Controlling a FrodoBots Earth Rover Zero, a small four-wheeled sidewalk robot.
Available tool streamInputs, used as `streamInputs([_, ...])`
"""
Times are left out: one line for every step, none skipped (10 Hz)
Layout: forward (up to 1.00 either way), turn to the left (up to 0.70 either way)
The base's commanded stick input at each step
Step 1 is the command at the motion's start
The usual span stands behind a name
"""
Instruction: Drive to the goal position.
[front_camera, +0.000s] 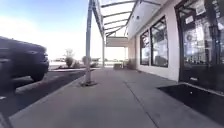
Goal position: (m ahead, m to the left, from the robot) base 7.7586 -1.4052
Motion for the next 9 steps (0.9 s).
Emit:
streamInputs([0.85,0.00])
streamInputs([0.85,0.00])
streamInputs([0.85,0.00])
streamInputs([0.85,0.00])
streamInputs([0.85,0.00])
streamInputs([0.85,0.00])
streamInputs([0.85,0.00])
streamInputs([0.85,0.00])
streamInputs([0.85,0.00])
